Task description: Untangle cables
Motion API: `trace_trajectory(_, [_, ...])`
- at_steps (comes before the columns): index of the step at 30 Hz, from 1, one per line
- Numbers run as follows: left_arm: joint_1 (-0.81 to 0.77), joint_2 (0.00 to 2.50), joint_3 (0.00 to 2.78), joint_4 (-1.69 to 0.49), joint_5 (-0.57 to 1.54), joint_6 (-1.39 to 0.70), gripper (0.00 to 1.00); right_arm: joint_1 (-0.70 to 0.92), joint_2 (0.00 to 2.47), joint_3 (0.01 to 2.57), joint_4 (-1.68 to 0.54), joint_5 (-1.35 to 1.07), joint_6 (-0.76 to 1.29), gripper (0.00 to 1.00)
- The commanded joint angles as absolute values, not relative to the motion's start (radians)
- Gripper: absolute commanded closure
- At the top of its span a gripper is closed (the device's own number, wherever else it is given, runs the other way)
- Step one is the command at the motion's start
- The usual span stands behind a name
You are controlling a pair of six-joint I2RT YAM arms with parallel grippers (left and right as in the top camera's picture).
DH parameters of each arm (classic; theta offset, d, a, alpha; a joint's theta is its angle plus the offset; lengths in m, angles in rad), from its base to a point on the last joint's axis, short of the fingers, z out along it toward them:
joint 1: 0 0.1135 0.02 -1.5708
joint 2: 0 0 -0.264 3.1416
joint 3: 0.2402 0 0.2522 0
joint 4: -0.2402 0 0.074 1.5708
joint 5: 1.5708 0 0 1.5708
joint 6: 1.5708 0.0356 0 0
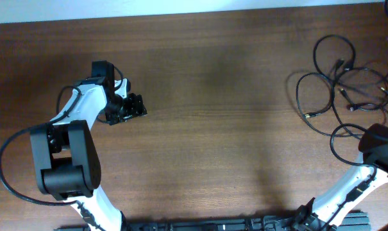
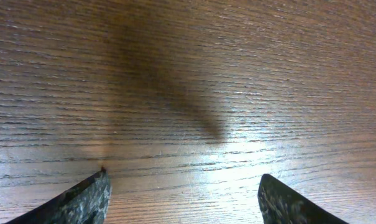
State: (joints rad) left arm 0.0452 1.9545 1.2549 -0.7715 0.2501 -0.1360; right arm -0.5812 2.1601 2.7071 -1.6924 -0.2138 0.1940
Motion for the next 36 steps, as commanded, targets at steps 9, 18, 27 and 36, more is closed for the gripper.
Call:
trace_trajectory(9, [0.035, 1.818, 1.404, -0.785, 0.220, -0.099, 0.13, -0.329, 2.164, 2.700, -1.698, -0.205, 0.052, 0.25])
trace_trajectory(18, [-0.019, 1.804, 1.404, -1.031, -0.188, -0.201, 0.01, 0.018, 2.167, 2.420, -1.681, -0.031, -0.014, 0.01])
trace_trajectory(27, [-0.019, 1.803, 1.404, -1.336, -0.093, -0.193, 0.01, 0.038, 2.120, 2.327, -1.699, -0.160, 0.038, 0.01])
trace_trajectory(36, [-0.020, 1.681, 1.389, -1.352, -0.067, -0.193, 0.01, 0.038, 1.812, 1.862, -1.595, -0.062, 0.038, 0.01])
